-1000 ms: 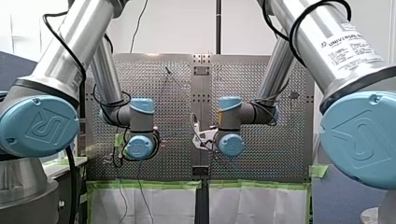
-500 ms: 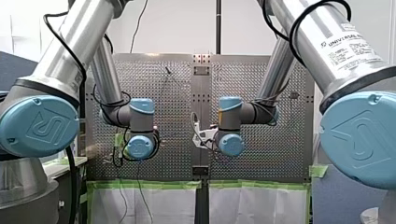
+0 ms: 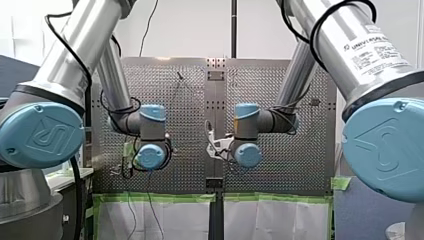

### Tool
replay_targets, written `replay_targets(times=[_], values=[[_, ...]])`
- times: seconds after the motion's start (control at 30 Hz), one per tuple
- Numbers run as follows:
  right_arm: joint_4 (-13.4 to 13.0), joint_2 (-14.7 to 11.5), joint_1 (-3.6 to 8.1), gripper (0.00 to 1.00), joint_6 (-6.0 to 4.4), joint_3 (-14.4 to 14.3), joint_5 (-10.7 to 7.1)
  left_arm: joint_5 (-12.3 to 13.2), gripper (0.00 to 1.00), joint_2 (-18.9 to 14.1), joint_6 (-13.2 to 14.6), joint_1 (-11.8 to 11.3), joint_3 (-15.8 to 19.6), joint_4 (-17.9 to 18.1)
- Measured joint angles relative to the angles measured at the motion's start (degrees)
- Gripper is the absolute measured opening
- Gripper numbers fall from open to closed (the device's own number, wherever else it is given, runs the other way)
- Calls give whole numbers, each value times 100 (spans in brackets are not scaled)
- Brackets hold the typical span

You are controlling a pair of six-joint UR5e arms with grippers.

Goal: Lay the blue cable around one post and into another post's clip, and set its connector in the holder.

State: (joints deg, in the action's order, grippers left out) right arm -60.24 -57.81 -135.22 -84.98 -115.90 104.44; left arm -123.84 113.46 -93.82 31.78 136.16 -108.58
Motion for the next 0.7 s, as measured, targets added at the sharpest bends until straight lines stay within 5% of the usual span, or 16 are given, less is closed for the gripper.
replay_targets(times=[0.2, 0.4, 0.7], values=[[200, -63, 32, 2, -200, -40, -128, -20, 100, -303, -307, 308, -249, -311], [228, -68, 35, 2, -229, -42, -141, -22, 100, -434, -625, 671, -300, -673], [230, -69, 35, 2, -231, -43, -142, -22, 100, -443, -688, 1004, -303, -1246]])
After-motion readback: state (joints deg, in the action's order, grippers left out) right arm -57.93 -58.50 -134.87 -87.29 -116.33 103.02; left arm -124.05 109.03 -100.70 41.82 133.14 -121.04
